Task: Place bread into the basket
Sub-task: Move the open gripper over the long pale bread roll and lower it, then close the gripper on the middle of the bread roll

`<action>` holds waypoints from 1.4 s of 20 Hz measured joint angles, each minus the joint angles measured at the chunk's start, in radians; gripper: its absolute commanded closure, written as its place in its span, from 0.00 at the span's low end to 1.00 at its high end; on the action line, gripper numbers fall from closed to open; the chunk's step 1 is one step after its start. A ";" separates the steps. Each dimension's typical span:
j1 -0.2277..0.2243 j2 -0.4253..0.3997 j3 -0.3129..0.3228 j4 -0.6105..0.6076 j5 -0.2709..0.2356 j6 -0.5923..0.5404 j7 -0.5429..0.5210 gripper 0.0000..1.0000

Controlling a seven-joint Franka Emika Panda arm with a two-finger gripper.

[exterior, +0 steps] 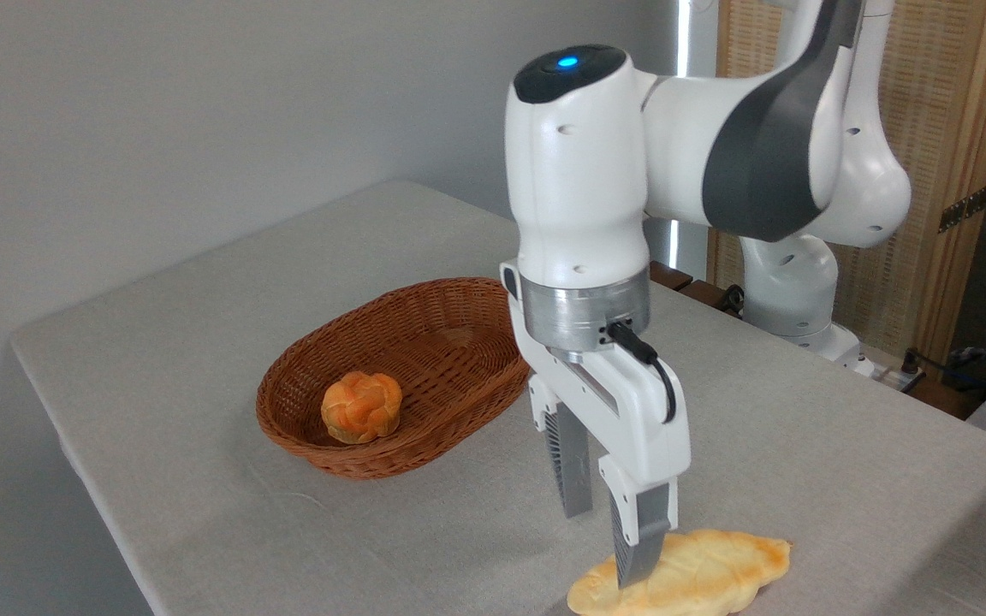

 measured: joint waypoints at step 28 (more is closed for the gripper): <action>0.000 0.003 0.077 -0.098 0.054 0.092 0.170 0.22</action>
